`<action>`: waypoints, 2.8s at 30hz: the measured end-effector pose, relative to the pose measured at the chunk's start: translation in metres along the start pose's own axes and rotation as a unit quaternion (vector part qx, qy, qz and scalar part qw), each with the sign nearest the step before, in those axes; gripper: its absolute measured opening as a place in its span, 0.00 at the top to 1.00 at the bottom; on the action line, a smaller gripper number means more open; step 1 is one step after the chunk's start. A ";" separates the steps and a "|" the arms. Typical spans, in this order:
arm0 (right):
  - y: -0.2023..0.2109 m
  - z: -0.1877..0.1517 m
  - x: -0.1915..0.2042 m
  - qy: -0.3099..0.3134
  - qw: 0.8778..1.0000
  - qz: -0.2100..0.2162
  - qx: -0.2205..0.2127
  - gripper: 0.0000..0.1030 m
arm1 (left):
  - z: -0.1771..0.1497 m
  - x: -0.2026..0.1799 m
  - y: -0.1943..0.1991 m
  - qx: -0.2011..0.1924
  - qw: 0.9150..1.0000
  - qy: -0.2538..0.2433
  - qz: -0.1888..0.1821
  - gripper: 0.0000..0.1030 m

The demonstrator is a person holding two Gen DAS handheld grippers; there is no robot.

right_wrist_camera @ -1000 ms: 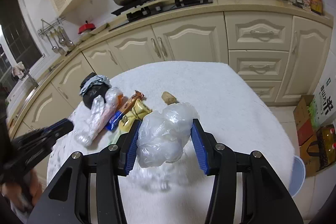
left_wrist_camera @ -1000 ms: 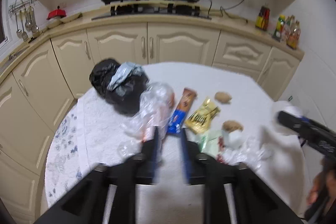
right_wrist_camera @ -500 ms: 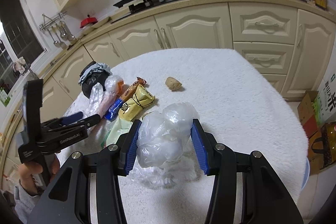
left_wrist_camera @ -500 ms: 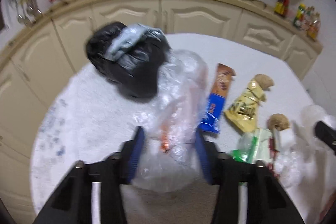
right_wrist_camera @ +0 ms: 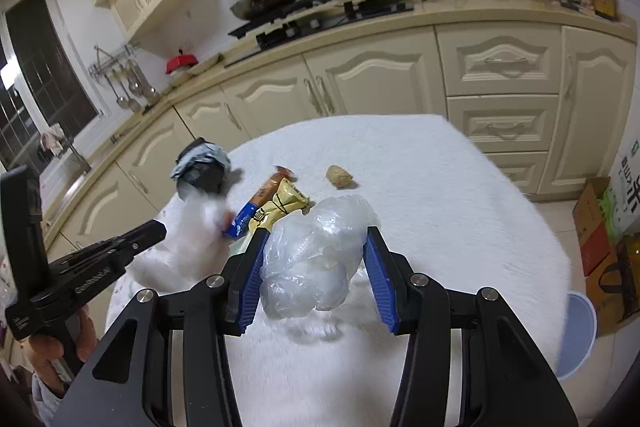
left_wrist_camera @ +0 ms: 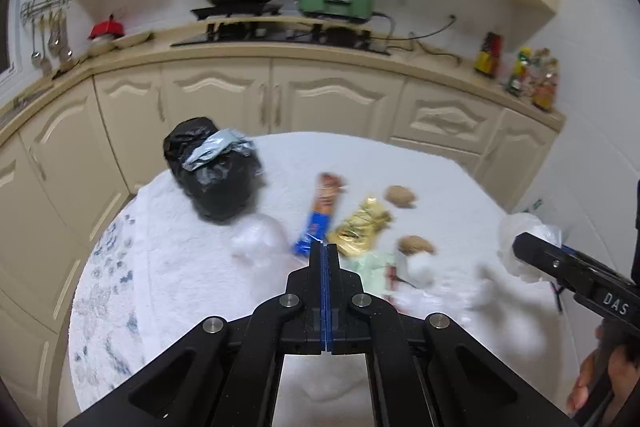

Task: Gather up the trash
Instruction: 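Grasp the crumpled clear plastic wrap with the right tool while the left tool regrips its bag, then carry both plastic items to the blue bin and open both tools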

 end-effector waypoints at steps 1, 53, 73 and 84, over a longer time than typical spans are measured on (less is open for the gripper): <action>0.008 -0.001 -0.003 -0.004 1.000 0.001 -0.003 0.53 | -0.003 -0.004 0.003 0.000 1.000 0.003 0.004 1.00; 0.195 -0.056 -0.252 -0.119 0.966 -0.202 -0.111 0.53 | -0.022 -0.419 -0.096 0.055 0.960 -0.237 -0.139 0.77; 0.102 -0.153 -0.468 -0.262 0.934 -0.242 -0.018 0.53 | -0.067 -0.551 -0.342 0.157 0.929 -0.305 -0.138 0.51; 0.063 -0.146 -0.486 -0.273 0.934 -0.232 -0.016 0.48 | -0.068 -0.541 -0.316 0.108 0.949 -0.273 -0.113 0.44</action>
Point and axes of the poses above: each gripper's, at about its wrist camera, not at the fingertips, and y roughly against the way its jaws point, x to its left, z to its top, the point moved 4 cm from there along -y, roughly the way its jaws point, and after that the axes turned 3 degrees about -y, right-handed, at the moved point
